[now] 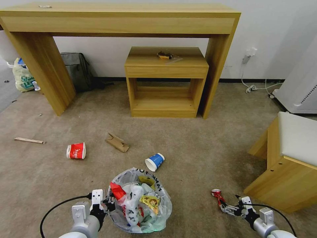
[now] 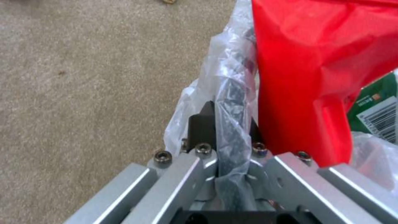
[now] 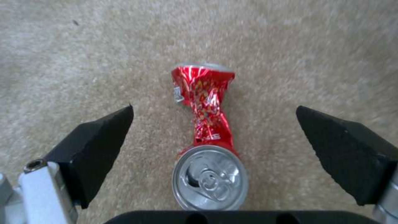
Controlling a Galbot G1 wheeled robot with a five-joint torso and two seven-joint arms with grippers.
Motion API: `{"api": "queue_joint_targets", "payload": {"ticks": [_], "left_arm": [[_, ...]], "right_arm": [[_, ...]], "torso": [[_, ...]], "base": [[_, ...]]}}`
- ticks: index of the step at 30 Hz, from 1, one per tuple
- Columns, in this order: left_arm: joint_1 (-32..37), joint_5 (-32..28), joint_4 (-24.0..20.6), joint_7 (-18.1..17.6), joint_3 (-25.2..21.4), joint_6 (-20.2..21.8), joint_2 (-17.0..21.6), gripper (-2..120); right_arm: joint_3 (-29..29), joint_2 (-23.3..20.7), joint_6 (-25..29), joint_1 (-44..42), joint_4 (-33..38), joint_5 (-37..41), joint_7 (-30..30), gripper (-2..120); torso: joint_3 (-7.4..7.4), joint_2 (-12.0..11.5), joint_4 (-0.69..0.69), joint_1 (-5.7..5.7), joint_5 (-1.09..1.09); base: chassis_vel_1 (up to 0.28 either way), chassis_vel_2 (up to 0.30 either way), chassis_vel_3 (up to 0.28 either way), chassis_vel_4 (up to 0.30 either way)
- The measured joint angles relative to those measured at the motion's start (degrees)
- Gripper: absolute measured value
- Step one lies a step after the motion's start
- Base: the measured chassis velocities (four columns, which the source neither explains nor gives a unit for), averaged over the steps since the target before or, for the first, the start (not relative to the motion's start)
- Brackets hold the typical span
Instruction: Pick up the trash bin and place the garbage on the floor into it.
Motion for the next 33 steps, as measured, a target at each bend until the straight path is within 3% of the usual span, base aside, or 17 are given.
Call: {"api": "queue_joint_targets", "payload": {"ticks": [3, 7, 9, 11, 14, 26, 33], "left_arm": [[0.0, 0.0, 0.0, 0.0, -0.1, 0.1, 0.0, 0], [-0.2, 0.0, -0.1, 0.0, -0.3, 0.2, -0.1, 0], [-0.4, 0.0, 0.2, 0.0, -0.3, 0.2, -0.2, 0], [-0.5, 0.0, 0.3, 0.0, -0.3, 0.3, -0.3, 0], [-1.0, 0.0, 0.6, 0.0, -0.2, 0.4, -0.4, 0], [-1.4, 0.0, 0.8, 0.0, -0.1, 0.6, -0.7, 0], [-1.5, 0.0, 0.8, -0.1, -0.1, 0.6, -0.6, 0]], "right_arm": [[-0.6, 0.4, -0.4, 1.1, -1.4, -0.1, 0.3, 100], [-1.3, 0.9, -1.3, 2.3, -3.1, -0.2, 0.9, 88], [-1.7, 1.0, -1.5, 2.8, -4.0, -0.4, 1.2, 77], [-1.8, 1.0, -1.6, 2.9, -4.4, -0.5, 1.3, 74], [-2.0, 1.3, -1.7, 3.4, -5.3, -0.8, 1.3, 59], [-2.2, 2.0, -1.1, 4.4, -7.0, -0.8, 1.4, 18], [-1.4, 2.2, -0.3, 3.2, -4.8, -1.9, 1.8, 11]], "torso": [[0.00, 0.0, 0.00, 0.00, -0.01], [0.00, 0.0, 0.00, 0.00, -0.01], [0.00, 0.0, 0.00, 0.00, -0.01], [0.00, 0.0, 0.00, 0.00, -0.01], [0.00, 0.0, 0.00, 0.00, -0.01], [-0.01, 0.0, 0.01, 0.00, -0.05], [0.01, 0.0, 0.00, 0.00, 0.05]], "base": [[0.000, 0.000, 0.000, 0.000], [0.000, 0.000, 0.000, 0.000], [0.000, 0.000, 0.000, 0.000], [0.000, 0.000, 0.000, 0.000], [0.000, 0.000, 0.000, 0.000], [0.000, 0.000, 0.000, 0.000], [0.000, 0.000, 0.000, 0.000]]}}
